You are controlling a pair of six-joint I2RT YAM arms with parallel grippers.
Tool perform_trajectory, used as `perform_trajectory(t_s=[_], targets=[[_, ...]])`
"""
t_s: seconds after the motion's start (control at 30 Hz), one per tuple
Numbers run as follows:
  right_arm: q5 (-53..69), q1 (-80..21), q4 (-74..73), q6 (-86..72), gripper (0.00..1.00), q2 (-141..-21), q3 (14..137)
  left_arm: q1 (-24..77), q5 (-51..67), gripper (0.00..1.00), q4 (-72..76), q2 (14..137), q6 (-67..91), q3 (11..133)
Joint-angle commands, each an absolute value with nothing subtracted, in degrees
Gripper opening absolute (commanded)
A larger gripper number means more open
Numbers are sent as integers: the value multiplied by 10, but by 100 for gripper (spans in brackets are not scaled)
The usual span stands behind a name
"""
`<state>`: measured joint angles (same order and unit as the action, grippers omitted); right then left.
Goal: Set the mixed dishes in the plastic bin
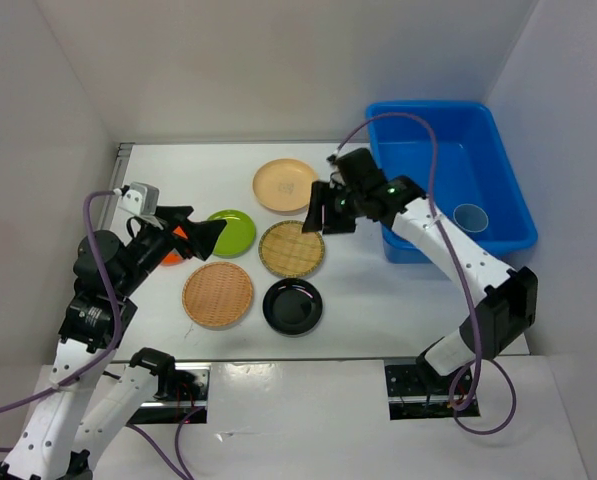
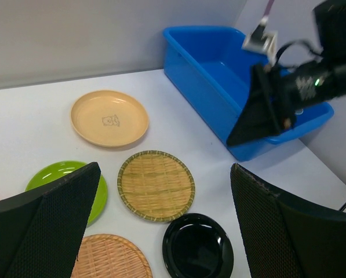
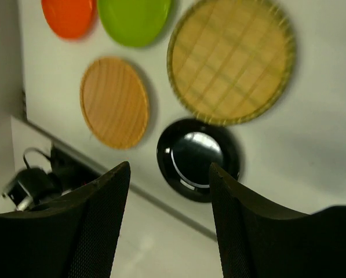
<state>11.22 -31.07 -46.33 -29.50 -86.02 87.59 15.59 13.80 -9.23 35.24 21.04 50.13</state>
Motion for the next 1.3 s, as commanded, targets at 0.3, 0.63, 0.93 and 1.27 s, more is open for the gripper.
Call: perform_trajectory(t_s=[0.3, 0.63, 0.93, 1.27], targets=[[206, -355, -342, -280, 61, -843, 666, 158, 160, 99, -83, 343, 206, 512], [194, -360, -306, -239, 54, -926, 612, 158, 160, 99, -83, 343, 201, 512], [200, -360, -262, -221, 51, -986, 595, 158, 160, 99, -83, 343, 196, 518], [228, -360, -229, -205, 50, -1026, 571, 158, 149, 99, -83, 337, 196, 518]])
